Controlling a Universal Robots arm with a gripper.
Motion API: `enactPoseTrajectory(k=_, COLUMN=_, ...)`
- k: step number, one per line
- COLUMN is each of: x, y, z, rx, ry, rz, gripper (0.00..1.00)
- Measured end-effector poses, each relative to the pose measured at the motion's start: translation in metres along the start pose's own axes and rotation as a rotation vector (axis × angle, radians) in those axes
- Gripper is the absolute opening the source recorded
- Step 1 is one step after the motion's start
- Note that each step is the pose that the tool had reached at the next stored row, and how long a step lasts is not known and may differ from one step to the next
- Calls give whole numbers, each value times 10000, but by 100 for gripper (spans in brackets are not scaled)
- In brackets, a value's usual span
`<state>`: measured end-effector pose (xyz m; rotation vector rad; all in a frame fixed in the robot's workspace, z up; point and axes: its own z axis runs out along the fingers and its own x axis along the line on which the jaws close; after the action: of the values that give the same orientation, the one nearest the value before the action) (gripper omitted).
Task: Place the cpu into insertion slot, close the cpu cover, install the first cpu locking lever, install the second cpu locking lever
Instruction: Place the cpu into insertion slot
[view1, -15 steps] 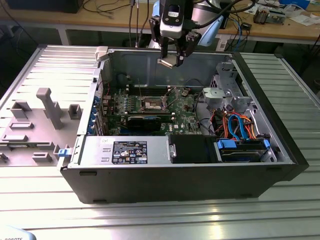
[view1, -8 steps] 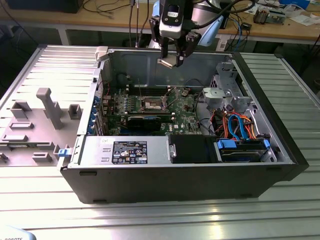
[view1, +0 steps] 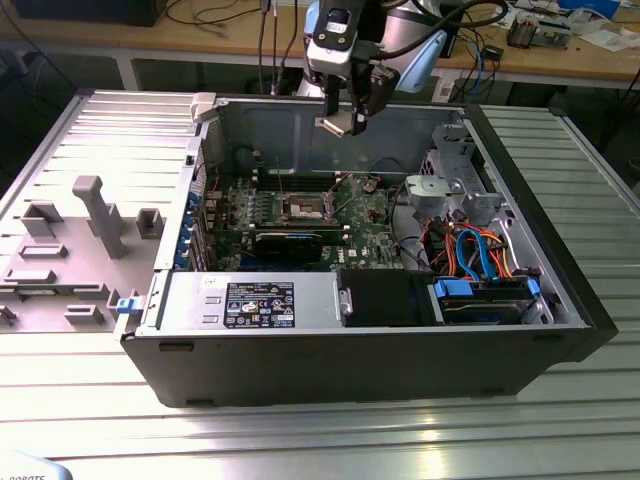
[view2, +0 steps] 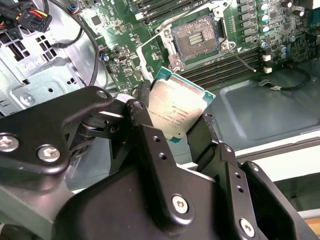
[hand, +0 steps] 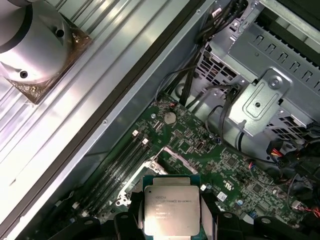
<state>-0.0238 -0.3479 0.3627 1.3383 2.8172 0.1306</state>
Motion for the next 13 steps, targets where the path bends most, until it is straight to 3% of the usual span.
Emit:
enactPoseTrajectory(k=8, x=0, y=0, z=0, rx=-4, ry=-22, rz=254, gripper=54)
enactPoseTrajectory(k=13, x=0, y=0, z=7, rx=-11, ry=-54, rz=637, gripper=54)
